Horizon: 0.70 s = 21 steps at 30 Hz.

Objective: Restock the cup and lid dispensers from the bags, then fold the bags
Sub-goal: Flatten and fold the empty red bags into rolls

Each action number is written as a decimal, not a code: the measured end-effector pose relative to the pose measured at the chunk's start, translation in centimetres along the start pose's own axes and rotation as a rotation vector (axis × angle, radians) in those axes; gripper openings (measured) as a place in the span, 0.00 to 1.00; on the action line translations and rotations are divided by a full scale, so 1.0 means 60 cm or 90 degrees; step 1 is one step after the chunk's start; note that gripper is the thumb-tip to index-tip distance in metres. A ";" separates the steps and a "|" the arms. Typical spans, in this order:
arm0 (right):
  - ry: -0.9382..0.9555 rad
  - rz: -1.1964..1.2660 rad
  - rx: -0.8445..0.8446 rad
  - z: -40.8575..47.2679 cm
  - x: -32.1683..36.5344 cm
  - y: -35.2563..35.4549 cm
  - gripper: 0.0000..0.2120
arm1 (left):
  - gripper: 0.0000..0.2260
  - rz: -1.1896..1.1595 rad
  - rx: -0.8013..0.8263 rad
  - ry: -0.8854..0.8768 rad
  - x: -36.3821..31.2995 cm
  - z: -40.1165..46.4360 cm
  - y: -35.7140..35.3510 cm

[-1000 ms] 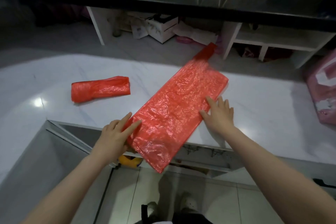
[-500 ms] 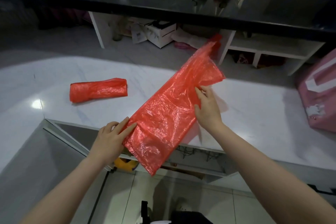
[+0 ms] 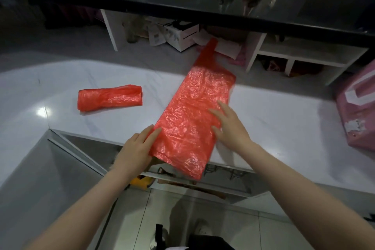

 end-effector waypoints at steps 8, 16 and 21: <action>0.133 -0.104 0.081 -0.136 -0.033 -0.034 0.31 | 0.28 0.076 0.004 -0.098 -0.021 0.028 -0.008; 0.056 -0.188 0.076 -0.147 -0.038 -0.047 0.33 | 0.29 0.082 0.032 -0.200 -0.049 0.052 -0.030; 0.022 -0.236 0.185 -0.150 -0.063 -0.041 0.34 | 0.33 0.058 0.067 -0.236 -0.041 0.058 -0.020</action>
Point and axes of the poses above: each hand's wrist, its own z-axis towards the middle knuckle, its own y-axis out of the back of the hand, x = y × z, the point moved 3 cm from there along z, towards the middle knuckle, and after that the axes turned 10 degrees about -y, right-handed, at the moved point
